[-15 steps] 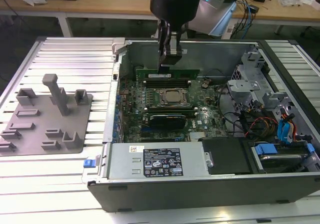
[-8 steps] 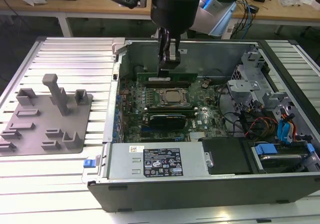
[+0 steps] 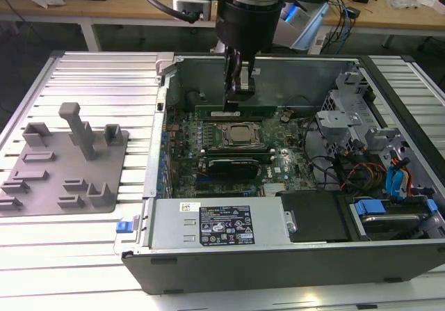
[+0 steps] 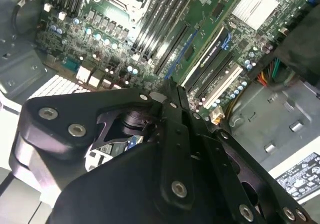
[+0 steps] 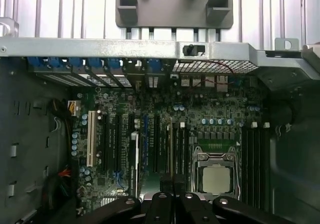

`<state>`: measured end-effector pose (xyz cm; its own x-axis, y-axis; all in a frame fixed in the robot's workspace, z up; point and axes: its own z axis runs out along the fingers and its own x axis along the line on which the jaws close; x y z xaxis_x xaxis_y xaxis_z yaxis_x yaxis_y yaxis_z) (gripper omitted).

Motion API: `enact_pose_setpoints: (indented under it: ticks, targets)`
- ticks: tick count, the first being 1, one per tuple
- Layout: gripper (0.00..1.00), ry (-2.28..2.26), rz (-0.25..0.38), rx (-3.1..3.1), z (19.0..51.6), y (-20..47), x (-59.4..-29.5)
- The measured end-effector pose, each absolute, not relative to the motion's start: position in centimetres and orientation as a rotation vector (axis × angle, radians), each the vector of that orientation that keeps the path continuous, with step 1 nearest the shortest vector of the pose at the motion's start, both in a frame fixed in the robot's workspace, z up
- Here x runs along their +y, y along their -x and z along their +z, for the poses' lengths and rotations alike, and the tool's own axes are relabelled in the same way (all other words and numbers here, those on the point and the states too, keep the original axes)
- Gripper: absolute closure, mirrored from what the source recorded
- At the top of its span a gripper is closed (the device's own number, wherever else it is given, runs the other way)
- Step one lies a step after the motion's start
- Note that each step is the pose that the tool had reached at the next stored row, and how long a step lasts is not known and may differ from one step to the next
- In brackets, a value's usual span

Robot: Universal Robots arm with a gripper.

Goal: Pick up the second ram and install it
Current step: 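Pick up the second ram and move it above second insertion slot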

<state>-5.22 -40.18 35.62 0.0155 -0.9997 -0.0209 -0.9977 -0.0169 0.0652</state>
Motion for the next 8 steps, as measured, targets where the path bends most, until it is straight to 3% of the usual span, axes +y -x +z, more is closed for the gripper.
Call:
enact_pose_setpoints:
  ticks: [8]
  targets:
    - [0.91, -2.214, -0.096, -2.179, 34.3, 4.5, -39.6]
